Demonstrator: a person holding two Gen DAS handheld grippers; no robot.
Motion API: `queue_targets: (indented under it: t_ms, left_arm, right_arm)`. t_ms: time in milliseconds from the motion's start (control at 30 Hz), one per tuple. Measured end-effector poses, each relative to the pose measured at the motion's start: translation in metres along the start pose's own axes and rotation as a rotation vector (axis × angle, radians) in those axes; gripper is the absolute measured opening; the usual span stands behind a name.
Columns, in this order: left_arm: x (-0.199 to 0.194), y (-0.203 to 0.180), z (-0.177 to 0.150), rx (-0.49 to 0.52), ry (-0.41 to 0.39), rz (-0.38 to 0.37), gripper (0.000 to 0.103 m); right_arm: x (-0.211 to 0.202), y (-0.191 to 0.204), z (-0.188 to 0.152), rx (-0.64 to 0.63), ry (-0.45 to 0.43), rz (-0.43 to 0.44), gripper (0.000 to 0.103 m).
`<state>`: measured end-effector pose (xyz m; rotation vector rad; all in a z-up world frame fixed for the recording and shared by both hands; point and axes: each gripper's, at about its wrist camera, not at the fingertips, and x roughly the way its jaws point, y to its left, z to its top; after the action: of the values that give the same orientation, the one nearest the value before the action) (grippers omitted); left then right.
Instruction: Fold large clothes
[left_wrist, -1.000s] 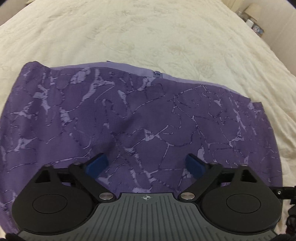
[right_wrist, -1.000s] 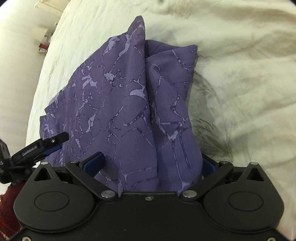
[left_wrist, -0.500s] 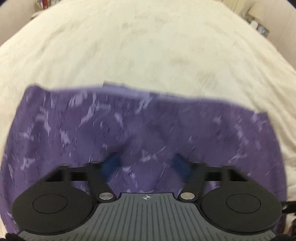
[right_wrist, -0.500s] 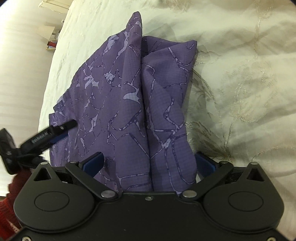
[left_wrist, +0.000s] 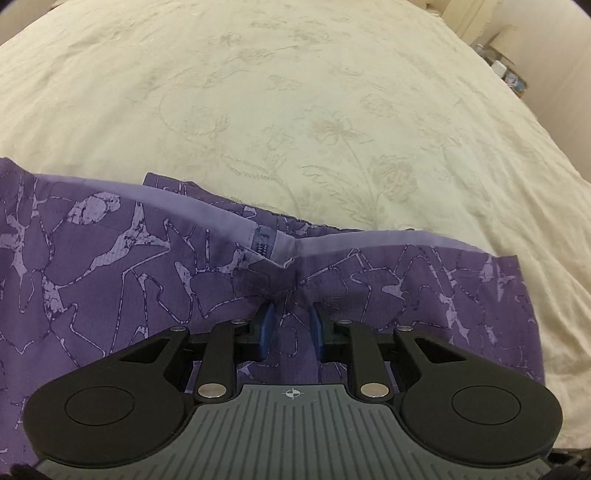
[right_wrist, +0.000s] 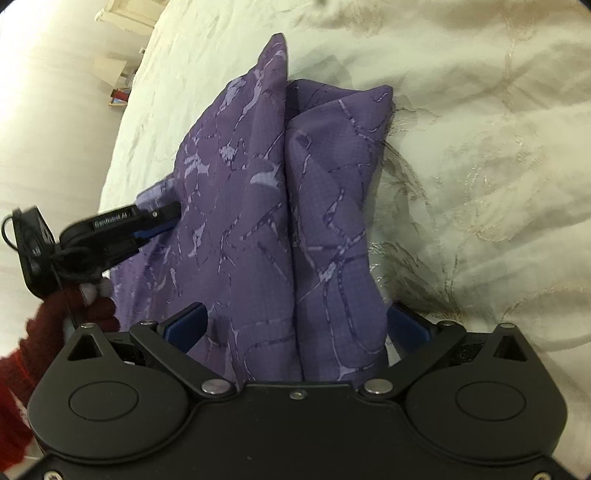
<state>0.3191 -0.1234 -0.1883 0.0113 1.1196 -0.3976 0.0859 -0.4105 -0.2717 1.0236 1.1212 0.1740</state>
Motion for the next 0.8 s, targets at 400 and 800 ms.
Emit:
queue_targets:
  t_ms: [400, 800]
  left_arm:
    - [-0.058, 0.003, -0.059, -0.053, 0.007, -0.058, 0.022]
    - [-0.036, 0.016, -0.074, -0.079, 0.039, -0.084, 0.022]
  right_arm:
    - [0.0, -0.016, 0.013, 0.06, -0.015, 0.131, 0.103]
    - [0.017, 0.011, 0.031, 0.028, 0.018, 0.136, 0.042]
